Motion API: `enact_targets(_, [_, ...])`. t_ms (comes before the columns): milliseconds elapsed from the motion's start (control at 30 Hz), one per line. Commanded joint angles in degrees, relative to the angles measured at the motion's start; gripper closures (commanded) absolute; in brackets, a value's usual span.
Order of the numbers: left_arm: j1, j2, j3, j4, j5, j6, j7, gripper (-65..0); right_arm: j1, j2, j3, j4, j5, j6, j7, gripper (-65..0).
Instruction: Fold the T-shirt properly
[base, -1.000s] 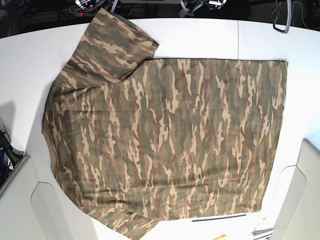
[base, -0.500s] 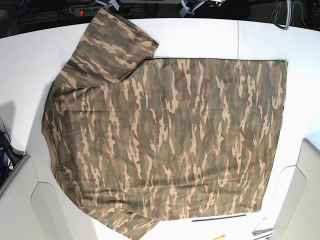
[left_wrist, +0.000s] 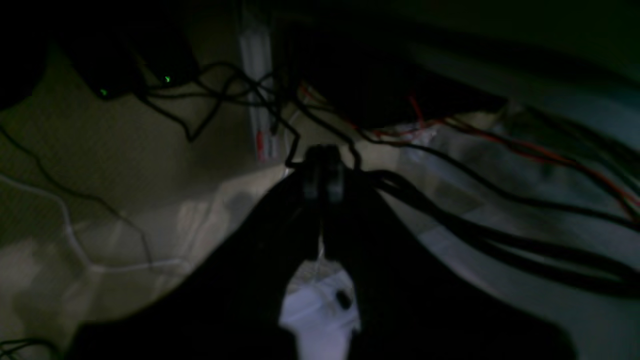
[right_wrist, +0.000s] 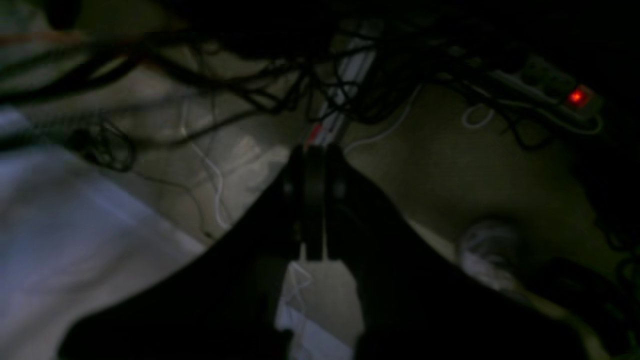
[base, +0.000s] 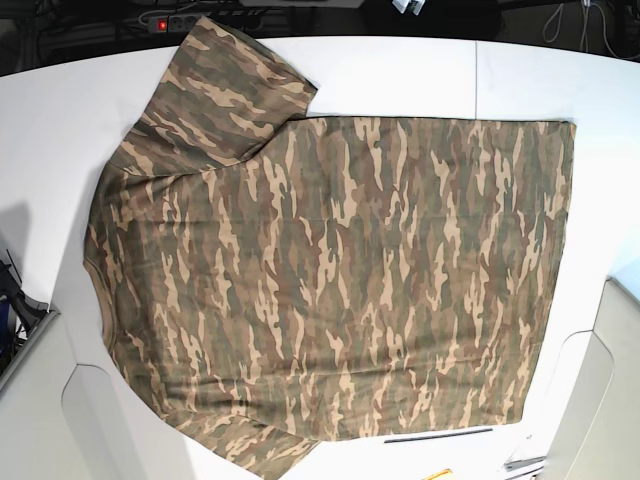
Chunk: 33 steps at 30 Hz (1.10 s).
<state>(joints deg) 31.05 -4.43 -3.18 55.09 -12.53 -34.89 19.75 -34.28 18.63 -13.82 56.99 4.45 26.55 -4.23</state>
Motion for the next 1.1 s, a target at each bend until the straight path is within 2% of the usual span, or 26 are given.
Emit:
enact_targets(0, [2.25,-0.09,-0.63,2.21,-0.92,-0.96,0.79,0.0,-2.16,1.31,0.09,2.82,1.53,2.29,0.7,0.0])
enact_targets(100, [6.21,-0.55,-1.84,8.76,-3.69,-0.94,2.67,0.0,-6.95,4.33,0.09,10.4,4.59,5.4,-0.24,0.0])
enact_targets(267, [13.38,-0.5,-4.11,21.4,-5.33,-0.96,4.59,-1.8,-14.16,8.98,0.79,23.67,8.9,5.38,-4.24,0.0])
enact_targets(367, [17.64,-0.5,-5.49,28.44,-7.76,-0.94,6.03,-1.8,-17.99,10.43,2.97,31.1,10.84,5.38,-7.34,0.0])
enact_targets(467, [21.44,-0.52,-7.34,34.8,-9.7,-0.94,7.26,-1.8,-20.98,10.56,6.82,37.94,14.56,5.38,-12.37,0.0])
enact_targets(633, [26.93,-0.52,-11.74,44.35,-15.13,-1.01,10.01,-1.8,-23.87,10.54,13.86,47.06,24.04,5.42,-22.25,0.0])
enact_targets(767, [29.88,-0.5,-16.28,51.56,-19.61,-3.34,11.91,-3.4,-24.48,10.54,18.64,51.49,31.76,5.46,-28.72,0.0])
enact_targets(933, [30.05,-0.5,-21.99,58.23,-23.43,-3.32,14.16,-15.3,-24.28,9.66,24.72,55.84,36.7,5.46,-29.29,0.0])
enact_targets(1067, [29.7,-0.52,-25.68,62.6,-25.73,-3.32,14.16,-16.5,-21.05,8.61,28.87,57.55,37.13,5.4,-30.47,0.0])
